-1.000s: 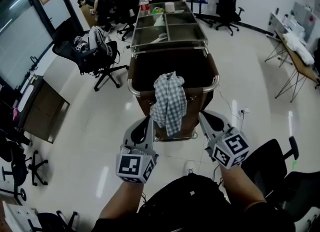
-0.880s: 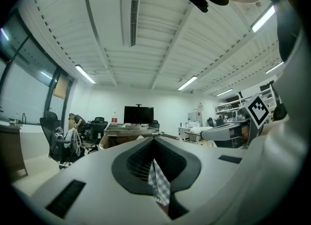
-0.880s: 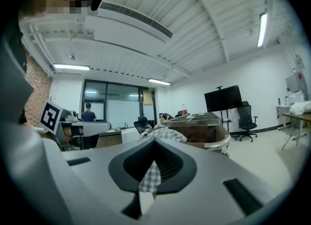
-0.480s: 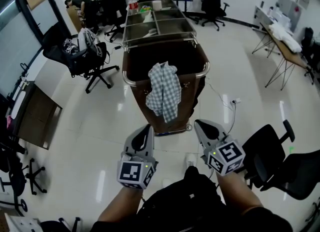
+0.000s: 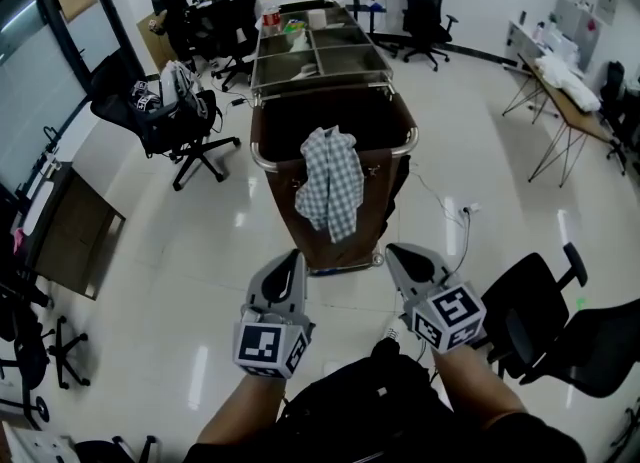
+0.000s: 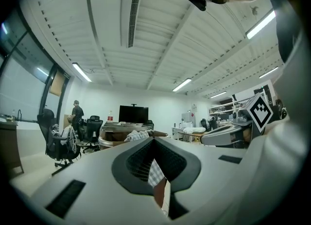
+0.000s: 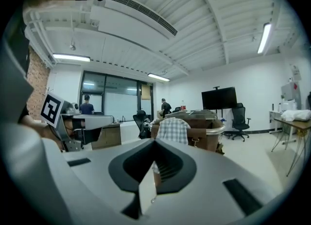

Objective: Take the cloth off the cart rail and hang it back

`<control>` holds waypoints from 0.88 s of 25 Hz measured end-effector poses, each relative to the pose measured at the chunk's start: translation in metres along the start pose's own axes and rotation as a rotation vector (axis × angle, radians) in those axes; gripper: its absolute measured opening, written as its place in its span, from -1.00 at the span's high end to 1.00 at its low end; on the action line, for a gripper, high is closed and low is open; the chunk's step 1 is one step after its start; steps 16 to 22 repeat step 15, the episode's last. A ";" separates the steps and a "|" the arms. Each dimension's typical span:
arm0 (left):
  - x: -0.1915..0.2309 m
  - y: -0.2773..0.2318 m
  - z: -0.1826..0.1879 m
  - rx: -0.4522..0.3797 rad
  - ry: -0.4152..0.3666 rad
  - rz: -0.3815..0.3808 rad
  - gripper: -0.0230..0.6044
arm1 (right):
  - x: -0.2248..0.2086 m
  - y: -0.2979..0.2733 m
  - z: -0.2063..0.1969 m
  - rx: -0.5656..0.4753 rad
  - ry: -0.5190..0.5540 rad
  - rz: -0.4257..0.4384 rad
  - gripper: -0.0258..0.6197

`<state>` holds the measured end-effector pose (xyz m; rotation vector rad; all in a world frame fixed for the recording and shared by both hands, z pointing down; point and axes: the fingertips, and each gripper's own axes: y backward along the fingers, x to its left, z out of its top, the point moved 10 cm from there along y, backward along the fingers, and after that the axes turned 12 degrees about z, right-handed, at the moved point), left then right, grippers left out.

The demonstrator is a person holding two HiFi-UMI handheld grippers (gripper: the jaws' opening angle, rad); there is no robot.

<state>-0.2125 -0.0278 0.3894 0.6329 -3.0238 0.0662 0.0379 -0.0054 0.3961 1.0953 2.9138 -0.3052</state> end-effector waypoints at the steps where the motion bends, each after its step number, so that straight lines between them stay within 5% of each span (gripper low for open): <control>1: 0.000 0.000 0.001 -0.005 -0.001 0.004 0.93 | 0.000 0.001 0.002 -0.001 0.004 0.001 0.88; 22: -0.009 0.011 -0.004 -0.017 0.000 -0.038 0.93 | 0.016 0.018 0.001 0.024 0.023 -0.008 0.88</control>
